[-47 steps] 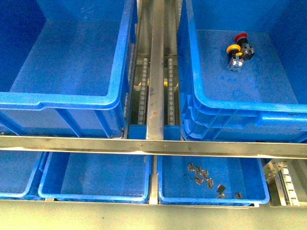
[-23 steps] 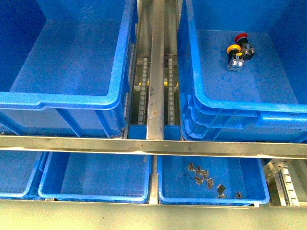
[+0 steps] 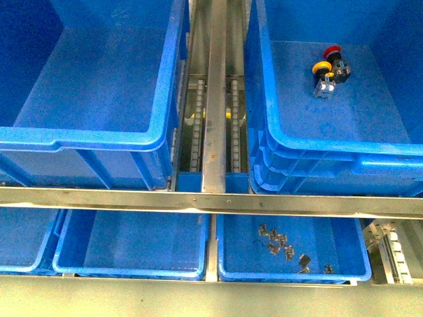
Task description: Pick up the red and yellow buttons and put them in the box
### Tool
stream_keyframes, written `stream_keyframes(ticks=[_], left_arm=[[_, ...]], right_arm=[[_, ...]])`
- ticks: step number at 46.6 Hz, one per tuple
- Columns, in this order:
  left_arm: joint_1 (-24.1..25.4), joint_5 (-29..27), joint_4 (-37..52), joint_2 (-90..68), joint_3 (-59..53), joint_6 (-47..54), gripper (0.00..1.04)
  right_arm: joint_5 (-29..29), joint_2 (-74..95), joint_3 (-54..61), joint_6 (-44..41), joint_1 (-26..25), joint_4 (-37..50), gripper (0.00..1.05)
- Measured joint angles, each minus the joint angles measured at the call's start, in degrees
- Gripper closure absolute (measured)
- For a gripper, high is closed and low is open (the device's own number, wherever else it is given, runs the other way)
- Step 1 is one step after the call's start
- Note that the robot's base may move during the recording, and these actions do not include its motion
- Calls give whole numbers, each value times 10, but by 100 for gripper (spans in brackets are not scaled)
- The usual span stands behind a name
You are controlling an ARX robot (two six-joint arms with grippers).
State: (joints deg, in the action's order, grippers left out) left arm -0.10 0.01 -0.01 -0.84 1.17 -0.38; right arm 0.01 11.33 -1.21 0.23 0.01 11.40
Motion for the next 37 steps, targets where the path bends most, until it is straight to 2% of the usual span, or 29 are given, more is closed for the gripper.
stream_keyframes(ticks=[3,8,37], left_arm=[[0,0,0,0,0,0,8],[0,0,0,0,0,0,8],[0,0,0,0,0,0,8]], right_arm=[[0,-10,0,0,0,-11,101],[0,-94,0,0,0,-108,101],[0,-111,0,0,0,-113,101]])
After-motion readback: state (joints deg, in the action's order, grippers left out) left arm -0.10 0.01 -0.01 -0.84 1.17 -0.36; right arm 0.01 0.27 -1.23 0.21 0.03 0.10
